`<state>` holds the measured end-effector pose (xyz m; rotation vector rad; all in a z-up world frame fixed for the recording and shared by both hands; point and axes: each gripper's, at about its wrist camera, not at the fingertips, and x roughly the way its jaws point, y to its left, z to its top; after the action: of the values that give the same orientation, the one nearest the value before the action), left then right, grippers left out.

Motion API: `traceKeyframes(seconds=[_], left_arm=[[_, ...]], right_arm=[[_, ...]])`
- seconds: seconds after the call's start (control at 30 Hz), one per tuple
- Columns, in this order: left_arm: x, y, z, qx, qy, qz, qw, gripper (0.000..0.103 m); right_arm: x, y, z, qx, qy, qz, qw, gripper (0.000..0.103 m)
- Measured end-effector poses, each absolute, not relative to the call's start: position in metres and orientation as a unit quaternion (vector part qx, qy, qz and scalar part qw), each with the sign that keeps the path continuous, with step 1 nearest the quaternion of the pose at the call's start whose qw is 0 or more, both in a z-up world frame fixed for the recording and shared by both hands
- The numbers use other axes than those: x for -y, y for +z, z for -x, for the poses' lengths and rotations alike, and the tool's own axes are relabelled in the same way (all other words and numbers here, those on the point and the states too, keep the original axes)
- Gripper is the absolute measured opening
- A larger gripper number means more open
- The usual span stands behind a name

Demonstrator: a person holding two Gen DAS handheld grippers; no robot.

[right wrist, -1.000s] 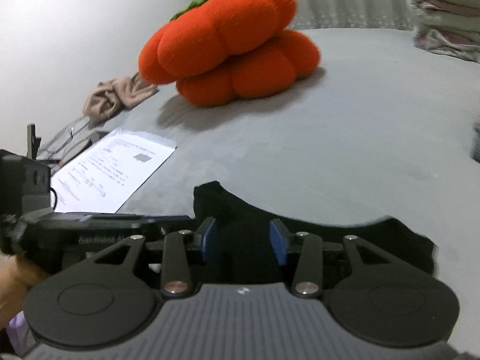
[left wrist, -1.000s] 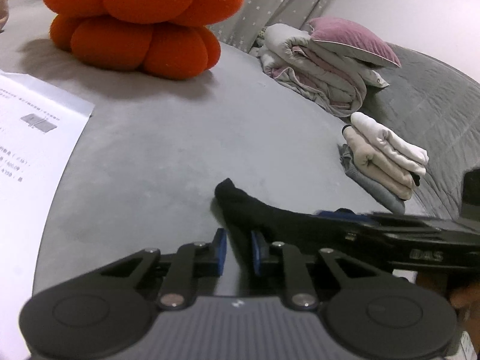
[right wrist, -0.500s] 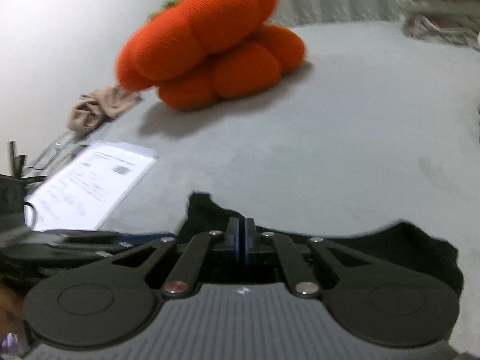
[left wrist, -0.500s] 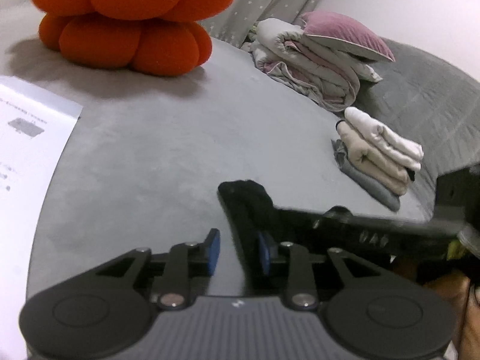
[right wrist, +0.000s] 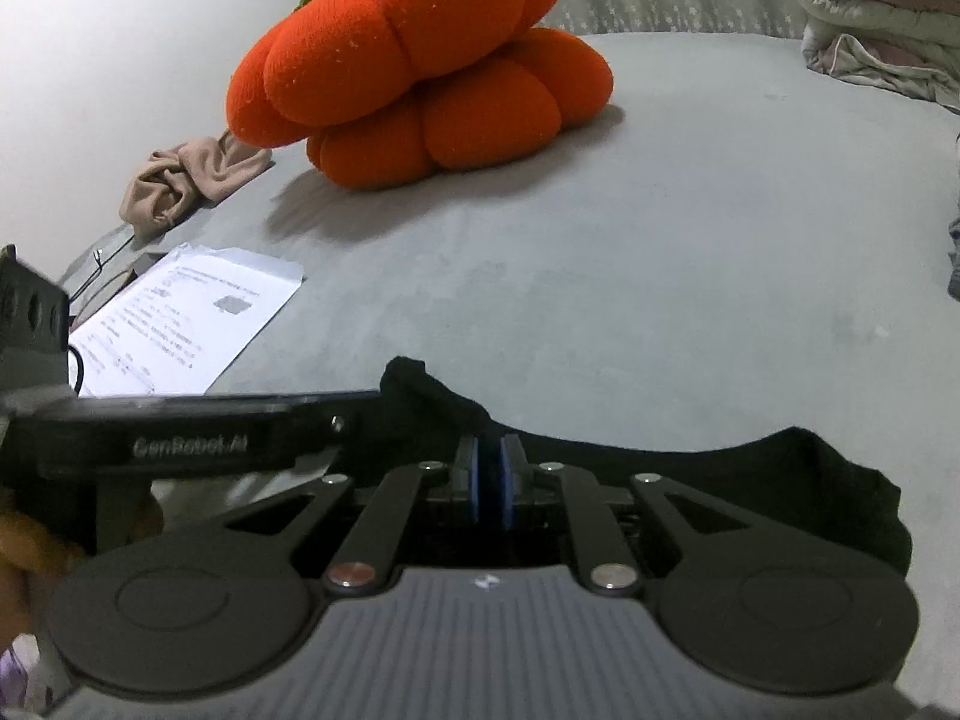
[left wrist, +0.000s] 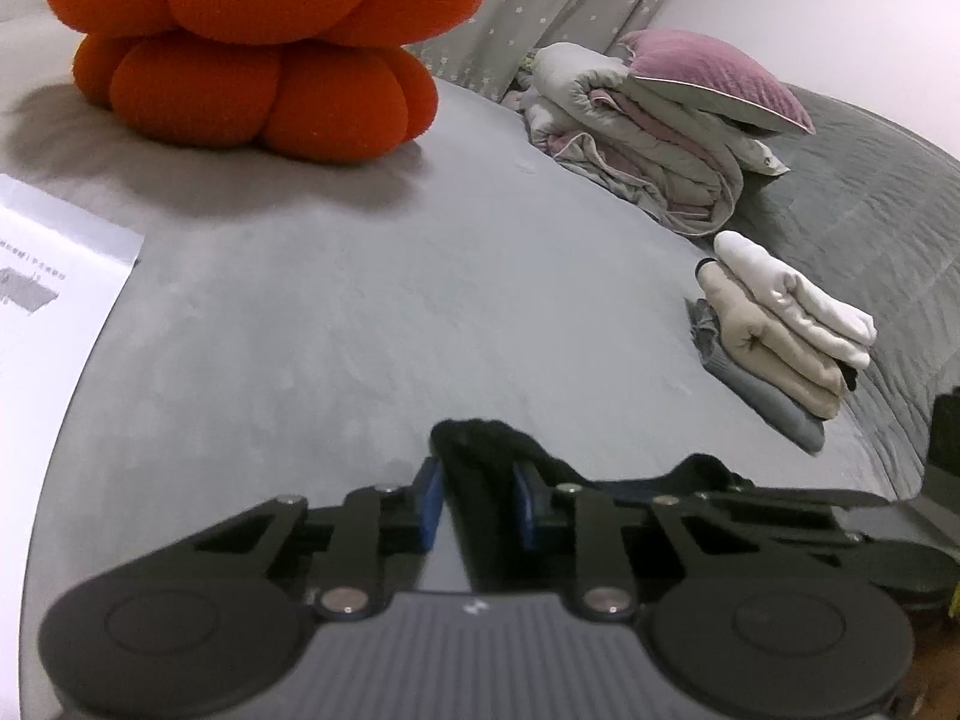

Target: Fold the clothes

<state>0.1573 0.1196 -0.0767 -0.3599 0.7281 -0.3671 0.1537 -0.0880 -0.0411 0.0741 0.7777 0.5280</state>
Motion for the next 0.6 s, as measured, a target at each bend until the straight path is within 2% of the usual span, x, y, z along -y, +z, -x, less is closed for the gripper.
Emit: traceKeyframes(seconds=[0.23, 0.33, 0.37, 0.4, 0.43, 0.6], left_arm=[[-0.112, -0.077, -0.163, -0.349, -0.182, 0.144, 0.908, 0.023], [-0.114, -0.077, -0.164, -0.352, -0.186, 0.144, 0.906, 0.023], [-0.115, -0.077, -0.165, -0.353, -0.187, 0.144, 0.905, 0.023], [-0.115, -0.077, -0.166, -0.355, -0.189, 0.143, 0.904, 0.023], [-0.115, -0.076, -0.167, -0.357, -0.191, 0.142, 0.903, 0.023], [-0.116, -0.073, -0.175, -0.376, -0.209, 0.127, 0.894, 0.023]], right_arm=[[0.096, -0.031, -0.153, -0.371, 0.237, -0.021, 0.898, 0.013], [0.104, -0.025, -0.153, -0.370, 0.228, -0.007, 0.901, 0.016], [0.109, -0.024, -0.153, -0.370, 0.223, -0.003, 0.902, 0.023], [0.114, -0.023, -0.154, -0.371, 0.218, 0.000, 0.903, 0.035], [0.120, -0.022, -0.154, -0.372, 0.213, 0.003, 0.904, 0.039], [0.151, -0.018, -0.155, -0.382, 0.185, 0.008, 0.905, 0.040]])
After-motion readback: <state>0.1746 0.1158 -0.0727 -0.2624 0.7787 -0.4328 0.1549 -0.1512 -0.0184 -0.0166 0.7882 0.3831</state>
